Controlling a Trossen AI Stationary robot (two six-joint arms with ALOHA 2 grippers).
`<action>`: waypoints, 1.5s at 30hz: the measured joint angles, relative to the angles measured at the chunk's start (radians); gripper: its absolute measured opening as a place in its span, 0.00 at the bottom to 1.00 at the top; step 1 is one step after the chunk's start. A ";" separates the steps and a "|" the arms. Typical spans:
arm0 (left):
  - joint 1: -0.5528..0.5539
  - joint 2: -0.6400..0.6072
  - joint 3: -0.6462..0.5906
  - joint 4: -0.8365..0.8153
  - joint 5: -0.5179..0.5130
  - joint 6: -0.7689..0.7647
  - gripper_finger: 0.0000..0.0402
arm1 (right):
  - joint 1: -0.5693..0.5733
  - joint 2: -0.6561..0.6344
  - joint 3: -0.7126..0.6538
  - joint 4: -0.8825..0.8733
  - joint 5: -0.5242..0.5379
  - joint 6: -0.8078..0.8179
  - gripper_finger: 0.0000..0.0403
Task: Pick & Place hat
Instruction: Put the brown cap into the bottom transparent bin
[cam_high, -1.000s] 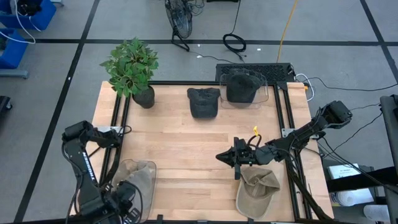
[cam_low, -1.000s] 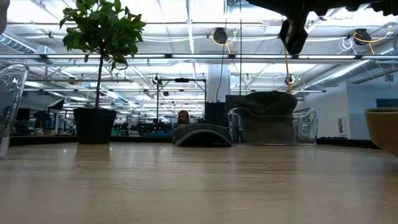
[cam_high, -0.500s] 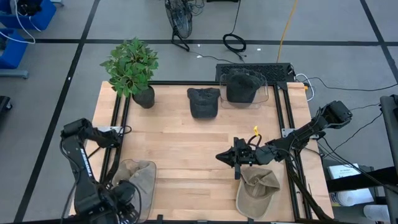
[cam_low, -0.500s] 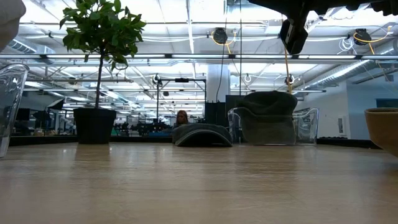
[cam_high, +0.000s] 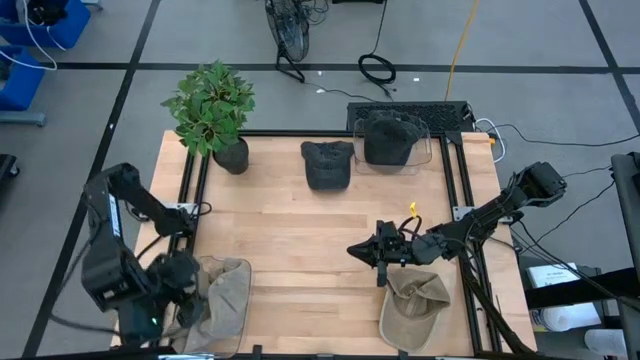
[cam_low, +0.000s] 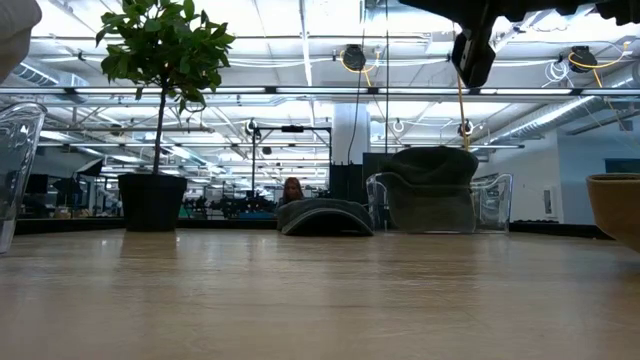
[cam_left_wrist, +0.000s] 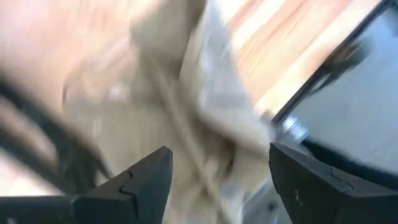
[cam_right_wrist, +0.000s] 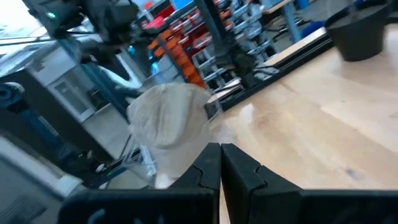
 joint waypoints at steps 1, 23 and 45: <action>0.001 -0.016 0.000 -0.003 -0.056 0.022 0.65 | 0.000 0.000 0.000 -0.001 0.015 0.000 0.00; 0.661 0.030 0.000 0.566 -0.215 1.442 0.02 | -0.059 0.000 -0.001 -0.056 0.034 -0.137 0.00; 1.039 0.008 -0.654 1.597 0.389 1.713 0.01 | -0.082 -0.175 -0.001 -0.506 0.057 0.001 0.00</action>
